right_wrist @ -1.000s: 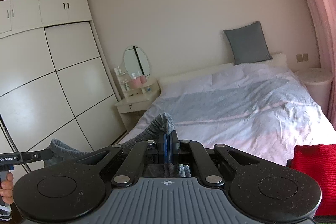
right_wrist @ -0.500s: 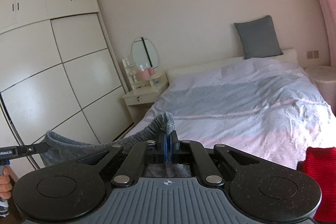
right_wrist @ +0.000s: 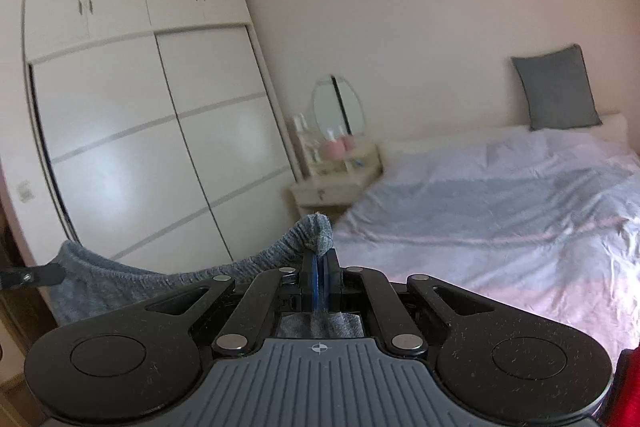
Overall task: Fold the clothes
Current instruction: 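Lift the grey garment with both grippers and shake it out, then lay the grey garment flat on the bed and open both grippers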
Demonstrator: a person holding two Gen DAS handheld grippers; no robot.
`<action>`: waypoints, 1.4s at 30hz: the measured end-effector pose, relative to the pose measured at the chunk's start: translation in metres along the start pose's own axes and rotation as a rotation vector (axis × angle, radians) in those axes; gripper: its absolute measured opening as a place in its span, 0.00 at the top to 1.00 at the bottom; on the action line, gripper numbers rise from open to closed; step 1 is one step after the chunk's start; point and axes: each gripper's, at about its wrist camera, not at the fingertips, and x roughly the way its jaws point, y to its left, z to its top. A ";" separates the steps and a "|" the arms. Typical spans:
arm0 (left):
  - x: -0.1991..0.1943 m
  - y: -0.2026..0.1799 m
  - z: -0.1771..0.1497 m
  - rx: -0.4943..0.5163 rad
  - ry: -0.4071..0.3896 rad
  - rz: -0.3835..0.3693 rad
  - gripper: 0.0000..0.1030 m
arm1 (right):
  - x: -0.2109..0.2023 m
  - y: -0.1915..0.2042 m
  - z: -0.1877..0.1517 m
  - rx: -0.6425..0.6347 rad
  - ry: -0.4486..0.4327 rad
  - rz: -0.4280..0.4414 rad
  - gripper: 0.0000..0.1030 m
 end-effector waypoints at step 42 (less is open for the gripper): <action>0.048 0.133 -0.306 -0.422 0.859 0.156 0.66 | -0.216 -0.012 -0.381 1.141 0.292 -0.634 0.34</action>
